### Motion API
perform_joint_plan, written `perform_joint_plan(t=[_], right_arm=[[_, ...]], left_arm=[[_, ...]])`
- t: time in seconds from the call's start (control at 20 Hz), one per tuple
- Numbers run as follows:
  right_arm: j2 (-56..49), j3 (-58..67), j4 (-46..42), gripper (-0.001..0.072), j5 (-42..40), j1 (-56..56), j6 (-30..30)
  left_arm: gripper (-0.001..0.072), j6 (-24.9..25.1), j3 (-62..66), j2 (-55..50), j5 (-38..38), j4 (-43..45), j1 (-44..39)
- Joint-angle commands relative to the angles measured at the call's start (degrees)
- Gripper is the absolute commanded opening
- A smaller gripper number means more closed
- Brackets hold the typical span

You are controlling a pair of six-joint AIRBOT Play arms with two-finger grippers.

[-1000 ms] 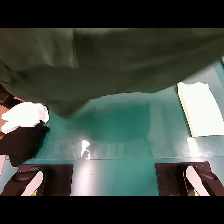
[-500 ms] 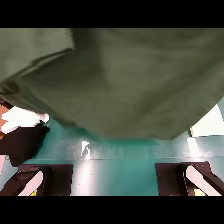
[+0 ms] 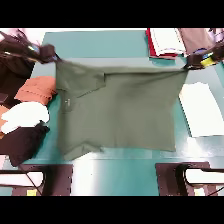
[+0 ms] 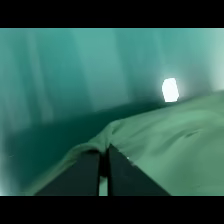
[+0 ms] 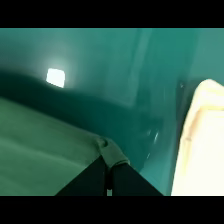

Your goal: Fold the shirts.

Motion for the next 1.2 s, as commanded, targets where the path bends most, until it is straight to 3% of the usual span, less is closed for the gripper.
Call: perform_joint_plan(t=[0.0, 0.25, 0.7, 0.75, 0.8, 0.9, 1.0, 1.15], right_arm=[[-10.12, 2.10, 2.08, 0.0015, -3.72, 0.07, 1.33], [-14.12, 7.30, 6.03, 0.0015, -1.88, -0.70, 0.46], [-7.28, -16.28, 6.71, 0.0023, -10.93, 1.40, 0.00], [-7.28, -16.63, 6.69, 0.0224, -11.30, 1.62, 1.03], [-7.28, -16.15, 6.78, 0.0411, -11.26, 1.60, 1.95], [-6.10, -14.43, 8.31, 0.0412, -9.29, 1.25, 2.16], [-1.75, -15.76, 9.64, 0.0411, -8.20, 1.05, 1.27], [8.39, -23.45, 9.62, 0.0411, -8.15, 1.46, 1.22]], left_arm=[[0.0024, 0.59, -0.81, -10.21, 5.77, 0.61, 0.83], [0.0025, 3.54, -0.83, -11.10, 3.34, 0.22, 2.51], [0.0034, 4.13, -11.17, -11.10, -0.35, 2.23, 3.58], [0.0331, 3.43, -11.34, -11.10, -0.96, 3.32, 3.58], [0.0562, 1.53, -11.32, -10.82, -1.62, 4.35, 3.78], [0.0499, 0.98, -10.54, -9.14, -5.73, 4.96, 4.74], [0.0499, 0.94, -13.20, -3.93, -7.74, 7.48, 5.49], [0.0499, -0.33, -27.61, 9.55, -6.38, 12.98, 5.51]])
